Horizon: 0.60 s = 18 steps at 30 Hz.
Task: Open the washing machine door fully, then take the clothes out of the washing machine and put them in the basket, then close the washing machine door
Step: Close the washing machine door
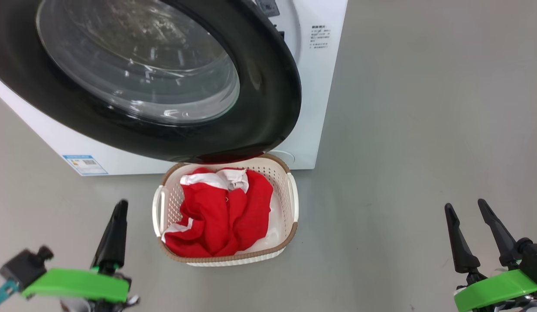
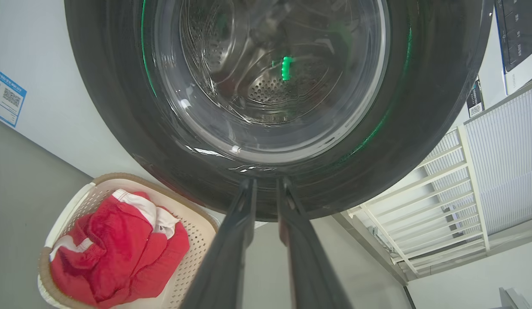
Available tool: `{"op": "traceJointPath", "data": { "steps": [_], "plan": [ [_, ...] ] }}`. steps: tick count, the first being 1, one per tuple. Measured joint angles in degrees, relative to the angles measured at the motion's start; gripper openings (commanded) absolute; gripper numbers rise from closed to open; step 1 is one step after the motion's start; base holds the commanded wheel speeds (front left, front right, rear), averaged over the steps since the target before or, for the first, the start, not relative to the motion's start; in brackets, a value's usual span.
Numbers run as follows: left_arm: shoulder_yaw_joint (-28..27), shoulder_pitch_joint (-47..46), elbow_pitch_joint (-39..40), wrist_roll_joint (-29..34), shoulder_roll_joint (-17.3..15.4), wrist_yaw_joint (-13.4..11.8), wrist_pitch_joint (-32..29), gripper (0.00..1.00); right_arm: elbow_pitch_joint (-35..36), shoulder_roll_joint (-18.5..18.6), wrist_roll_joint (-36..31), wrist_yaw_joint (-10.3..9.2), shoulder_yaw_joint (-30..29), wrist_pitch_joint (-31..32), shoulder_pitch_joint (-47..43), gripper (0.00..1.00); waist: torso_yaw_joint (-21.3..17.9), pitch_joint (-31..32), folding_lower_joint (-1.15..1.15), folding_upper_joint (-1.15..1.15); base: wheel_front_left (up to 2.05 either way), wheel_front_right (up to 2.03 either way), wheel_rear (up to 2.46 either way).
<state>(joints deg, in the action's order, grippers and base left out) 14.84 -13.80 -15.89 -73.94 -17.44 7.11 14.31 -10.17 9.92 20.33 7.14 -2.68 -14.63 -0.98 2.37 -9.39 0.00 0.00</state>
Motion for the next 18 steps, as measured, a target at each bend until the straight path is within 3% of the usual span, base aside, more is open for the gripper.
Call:
{"op": "traceJointPath", "data": {
  "steps": [6,8,9,10,12,18],
  "plan": [
    [-2.13,4.24,-0.23,3.33,0.10,0.00,0.00,0.48,0.02,-0.01,0.00,-0.01,-0.31,0.00,-0.70,1.00,0.10,1.18,0.00,0.00,0.00,0.00,0.00],
    [-2.72,5.34,-0.46,5.15,0.11,0.00,0.00,0.69,-0.03,-0.05,0.00,-0.01,-0.33,0.00,-1.59,1.00,0.14,1.47,0.00,0.00,0.00,0.00,0.00],
    [-3.12,5.85,-0.63,6.14,0.11,0.00,0.00,0.75,-0.02,-0.04,0.00,-0.01,-0.37,0.00,-1.90,1.00,0.17,1.58,0.00,0.00,0.00,0.00,0.00],
    [-3.53,6.27,-0.82,7.05,0.09,0.00,0.00,0.75,-0.01,-0.04,0.00,-0.01,-0.41,0.00,-2.18,1.00,0.18,1.68,0.00,0.00,0.00,0.00,0.00],
    [-4.24,7.08,-1.03,9.48,0.10,0.00,0.00,0.99,-0.01,-0.09,0.00,-0.01,-0.51,0.00,-2.48,1.00,0.24,1.87,0.00,0.00,0.00,0.00,0.00],
    [-7.60,8.31,-1.19,18.00,0.33,0.00,0.00,1.00,0.04,-0.10,0.00,-0.01,-0.75,0.00,-2.66,1.00,0.37,2.41,0.00,0.00,0.00,0.00,0.00]
  ]
}}
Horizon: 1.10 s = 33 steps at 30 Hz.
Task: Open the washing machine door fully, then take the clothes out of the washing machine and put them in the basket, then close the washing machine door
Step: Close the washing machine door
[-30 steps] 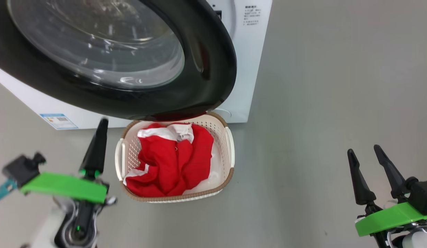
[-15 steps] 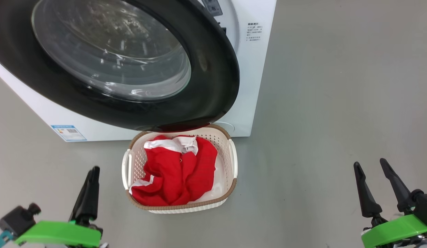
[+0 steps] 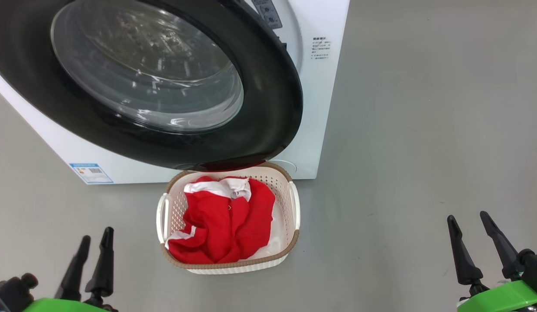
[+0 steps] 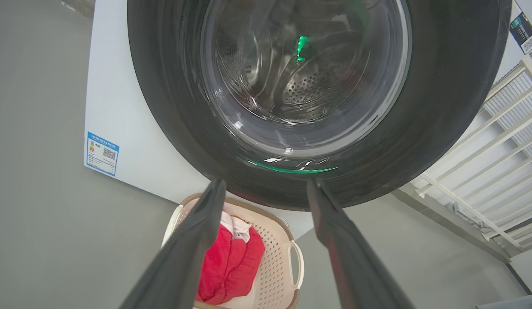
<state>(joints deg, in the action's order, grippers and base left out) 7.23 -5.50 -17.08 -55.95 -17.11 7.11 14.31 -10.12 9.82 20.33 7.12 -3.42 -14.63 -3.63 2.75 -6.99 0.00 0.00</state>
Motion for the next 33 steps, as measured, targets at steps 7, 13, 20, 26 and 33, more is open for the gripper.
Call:
{"op": "traceJointPath", "data": {
  "steps": [7,13,20,26,33],
  "plan": [
    [-5.79,2.26,0.65,18.38,2.02,0.05,-0.01,1.00,0.08,-0.33,0.01,0.00,-1.03,0.00,-1.50,1.00,-0.14,0.48,0.00,0.00,0.00,0.00,0.00],
    [-10.18,3.21,3.12,29.75,4.72,0.05,-0.01,1.00,0.27,-0.62,0.01,0.00,-1.34,0.00,-2.05,1.00,-0.31,0.72,0.00,0.00,0.00,0.00,0.00],
    [-13.57,5.89,5.67,38.06,7.79,0.05,-0.01,1.00,0.41,-0.59,0.01,0.00,-1.56,0.00,-2.07,1.00,-0.39,1.37,0.00,0.00,0.00,0.00,0.00],
    [-14.46,7.05,6.15,40.77,9.17,0.05,-0.01,1.00,0.42,-0.63,0.01,0.00,-1.63,0.00,-2.12,1.00,-0.38,1.93,0.00,0.00,0.00,0.00,0.00],
    [-14.70,7.06,6.42,40.87,9.59,0.05,-0.01,1.00,0.44,-0.63,0.01,0.01,-1.64,0.00,-2.24,1.00,-0.34,2.14,0.00,0.00,0.00,0.00,0.00]
  ]
}}
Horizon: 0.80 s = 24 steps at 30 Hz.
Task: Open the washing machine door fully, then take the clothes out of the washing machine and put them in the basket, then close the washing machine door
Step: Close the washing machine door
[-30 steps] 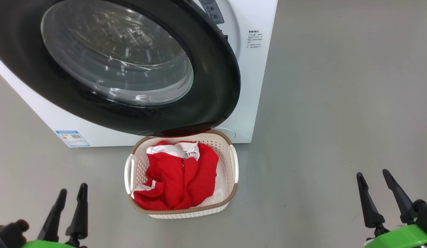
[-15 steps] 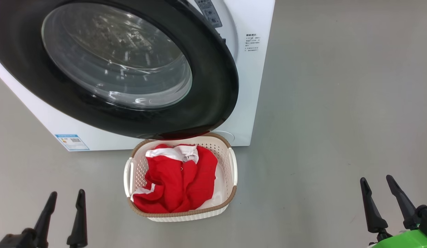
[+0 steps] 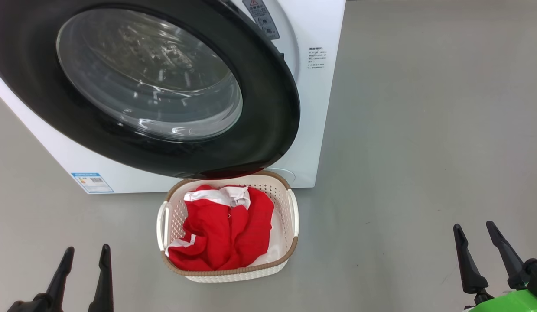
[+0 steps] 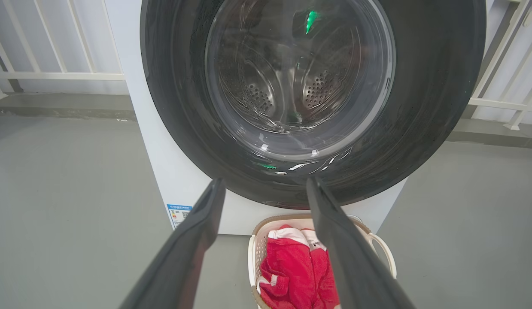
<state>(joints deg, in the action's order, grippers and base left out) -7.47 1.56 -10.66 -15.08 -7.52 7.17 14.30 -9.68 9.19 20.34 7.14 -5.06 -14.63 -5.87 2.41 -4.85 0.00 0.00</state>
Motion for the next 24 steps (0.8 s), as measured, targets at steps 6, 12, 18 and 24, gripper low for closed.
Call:
{"op": "traceJointPath", "data": {
  "steps": [6,12,18,24],
  "plan": [
    [-0.03,0.00,0.43,0.37,0.26,0.00,0.00,1.00,0.12,0.01,0.00,-0.01,0.00,0.00,0.00,1.00,0.23,0.10,0.00,0.00,0.00,0.00,0.00],
    [0.08,0.01,0.68,0.48,1.03,0.00,0.00,1.00,0.47,-0.02,-0.01,-0.01,0.00,0.00,0.00,1.00,0.72,0.15,0.00,0.00,0.00,0.00,0.00],
    [1.08,0.01,0.88,0.49,1.38,0.00,0.00,1.00,1.16,-0.10,0.01,-0.01,0.99,0.00,0.25,0.48,2.09,-0.05,0.00,0.00,0.00,0.00,0.00],
    [2.19,-0.11,0.87,1.00,2.76,0.00,0.00,1.00,1.15,0.03,0.24,0.00,4.63,0.00,3.82,0.00,4.41,-0.51,0.00,0.00,0.00,0.00,0.00]
  ]
}}
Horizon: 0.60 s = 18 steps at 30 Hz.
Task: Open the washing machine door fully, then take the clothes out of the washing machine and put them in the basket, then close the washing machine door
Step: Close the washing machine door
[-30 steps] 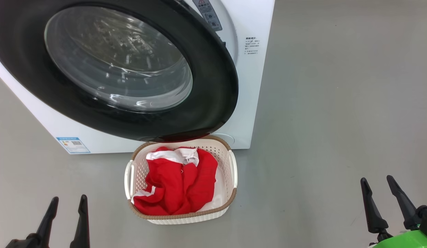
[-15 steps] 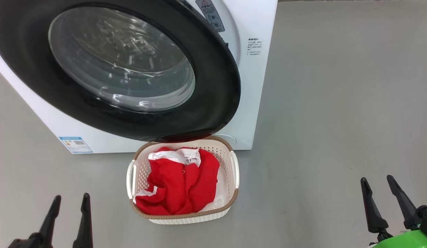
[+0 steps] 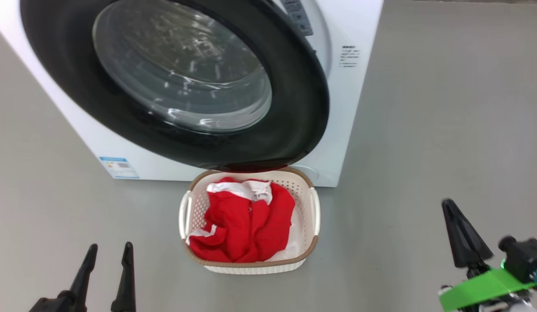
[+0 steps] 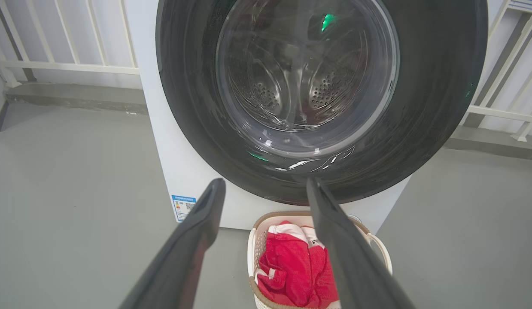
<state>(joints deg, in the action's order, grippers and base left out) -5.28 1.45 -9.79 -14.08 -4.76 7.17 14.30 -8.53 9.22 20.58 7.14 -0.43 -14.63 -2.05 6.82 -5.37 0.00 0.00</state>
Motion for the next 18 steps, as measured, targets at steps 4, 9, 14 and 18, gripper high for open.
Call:
{"op": "traceJointPath", "data": {
  "steps": [4,9,14,18],
  "plan": [
    [0.69,-0.38,-0.01,0.11,0.37,0.00,0.00,1.00,-0.37,0.22,0.01,-0.01,2.74,0.00,3.95,0.00,1.87,-0.43,0.00,0.00,0.00,0.00,0.00],
    [1.12,-0.62,-0.01,0.44,1.02,0.00,0.00,1.00,-1.34,0.23,0.19,0.00,5.06,0.00,9.39,0.00,4.00,-1.47,0.00,0.00,0.00,0.00,0.00],
    [1.62,-2.31,0.12,0.43,1.96,0.00,0.00,1.00,-2.72,0.27,0.25,-0.01,7.06,-0.01,15.05,0.00,5.32,-3.38,0.00,0.00,0.00,0.00,0.00],
    [1.90,-3.52,0.25,0.42,2.02,0.00,0.00,1.00,-4.72,0.74,0.33,0.00,9.10,-0.01,19.19,0.00,6.10,-5.19,0.00,0.00,0.00,0.00,0.00]
  ]
}}
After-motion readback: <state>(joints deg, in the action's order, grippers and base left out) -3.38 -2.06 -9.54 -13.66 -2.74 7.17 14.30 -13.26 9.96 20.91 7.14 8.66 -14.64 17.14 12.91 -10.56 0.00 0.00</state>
